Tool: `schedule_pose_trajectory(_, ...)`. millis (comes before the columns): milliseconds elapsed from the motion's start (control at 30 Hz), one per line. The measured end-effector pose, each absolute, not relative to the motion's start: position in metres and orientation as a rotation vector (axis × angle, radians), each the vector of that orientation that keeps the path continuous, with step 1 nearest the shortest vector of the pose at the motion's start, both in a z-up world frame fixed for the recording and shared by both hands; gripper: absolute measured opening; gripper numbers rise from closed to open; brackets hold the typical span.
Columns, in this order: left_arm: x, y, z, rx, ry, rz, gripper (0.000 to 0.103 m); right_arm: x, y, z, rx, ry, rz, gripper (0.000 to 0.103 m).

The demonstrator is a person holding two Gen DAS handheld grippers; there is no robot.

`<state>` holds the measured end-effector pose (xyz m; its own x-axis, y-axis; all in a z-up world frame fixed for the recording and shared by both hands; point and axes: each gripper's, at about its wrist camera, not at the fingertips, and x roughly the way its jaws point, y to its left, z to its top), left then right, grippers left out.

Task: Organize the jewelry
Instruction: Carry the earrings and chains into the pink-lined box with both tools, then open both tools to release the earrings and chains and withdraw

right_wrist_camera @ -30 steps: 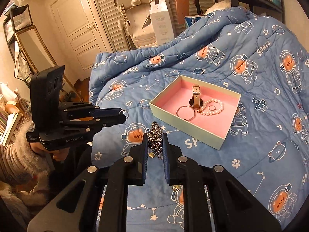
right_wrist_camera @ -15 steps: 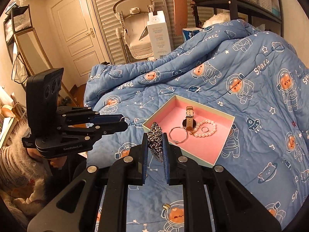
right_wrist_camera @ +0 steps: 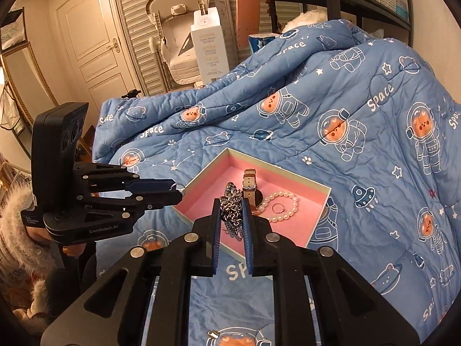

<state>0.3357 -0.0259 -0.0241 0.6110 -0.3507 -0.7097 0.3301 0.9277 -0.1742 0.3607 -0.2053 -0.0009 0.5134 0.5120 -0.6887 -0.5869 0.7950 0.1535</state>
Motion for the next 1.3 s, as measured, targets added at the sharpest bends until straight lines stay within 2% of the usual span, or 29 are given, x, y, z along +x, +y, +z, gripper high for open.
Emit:
schedule_pose_trajectory(400,0.378,-0.042,-0.06,-0.031,0.949,-0.415,0.017,0.397,-0.201,-0.046,-0.118,0.895,0.617,0.014)
schedule_pose_trajectory(700,0.395,-0.062,-0.082,0.081,1.031,-0.439,0.017,0.42,-0.193,-0.077,-0.186,0.986,0.617,0.014)
schedule_pose_trajectory(1167,0.405,-0.07,-0.096,0.149,1.08,-0.447,0.017,0.438,-0.175,-0.101,-0.333,1.071,0.634,0.014)
schedule_pose_trajectory(1300,0.402,-0.072,-0.094,0.168,1.062,-0.451,0.026,0.438,-0.173,-0.103,-0.346,1.073,0.649,0.014)
